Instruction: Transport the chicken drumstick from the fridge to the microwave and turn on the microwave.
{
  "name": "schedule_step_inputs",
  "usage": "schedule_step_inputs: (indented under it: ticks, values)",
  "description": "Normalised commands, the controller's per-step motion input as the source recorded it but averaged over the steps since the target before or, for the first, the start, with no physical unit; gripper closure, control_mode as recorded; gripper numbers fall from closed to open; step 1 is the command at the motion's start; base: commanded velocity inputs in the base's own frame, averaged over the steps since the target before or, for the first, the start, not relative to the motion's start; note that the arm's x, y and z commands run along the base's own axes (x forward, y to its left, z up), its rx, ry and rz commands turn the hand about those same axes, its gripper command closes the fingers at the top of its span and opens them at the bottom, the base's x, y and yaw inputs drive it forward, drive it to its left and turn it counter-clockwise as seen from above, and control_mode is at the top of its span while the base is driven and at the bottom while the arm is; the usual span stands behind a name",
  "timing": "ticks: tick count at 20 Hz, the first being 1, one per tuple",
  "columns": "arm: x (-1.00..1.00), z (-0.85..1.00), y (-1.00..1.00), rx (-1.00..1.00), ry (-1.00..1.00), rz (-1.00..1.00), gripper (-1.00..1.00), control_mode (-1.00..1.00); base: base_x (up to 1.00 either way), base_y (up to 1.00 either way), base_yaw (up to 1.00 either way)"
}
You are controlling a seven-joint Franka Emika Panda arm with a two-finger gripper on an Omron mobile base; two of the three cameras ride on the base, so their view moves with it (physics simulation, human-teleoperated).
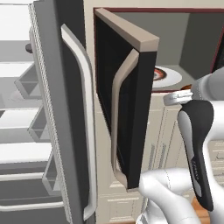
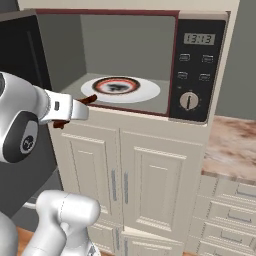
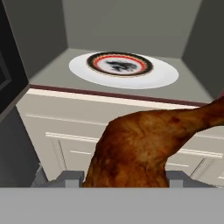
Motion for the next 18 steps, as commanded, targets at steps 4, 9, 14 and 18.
schedule_step_inputs:
  ticks: [4, 9, 14, 18]
  values:
    - [0.0, 0.0, 0.0, 0.0, 0.0, 0.0, 1.0, 1.0, 0.03, 0.0, 0.0]
    - [0.2, 0.0, 0.0, 0.0, 0.01, 0.01, 1.0, -1.0, 0.0, 0.0, 0.0]
    - [0.16, 0.0, 0.0, 0.0, 0.0, 0.03, 1.0, -1.0, 0.0, 0.0, 0.0]
    - [0.03, 0.0, -0.04, 0.0, -0.03, 0.0, 1.0, -1.0, 0.0, 0.0, 0.0]
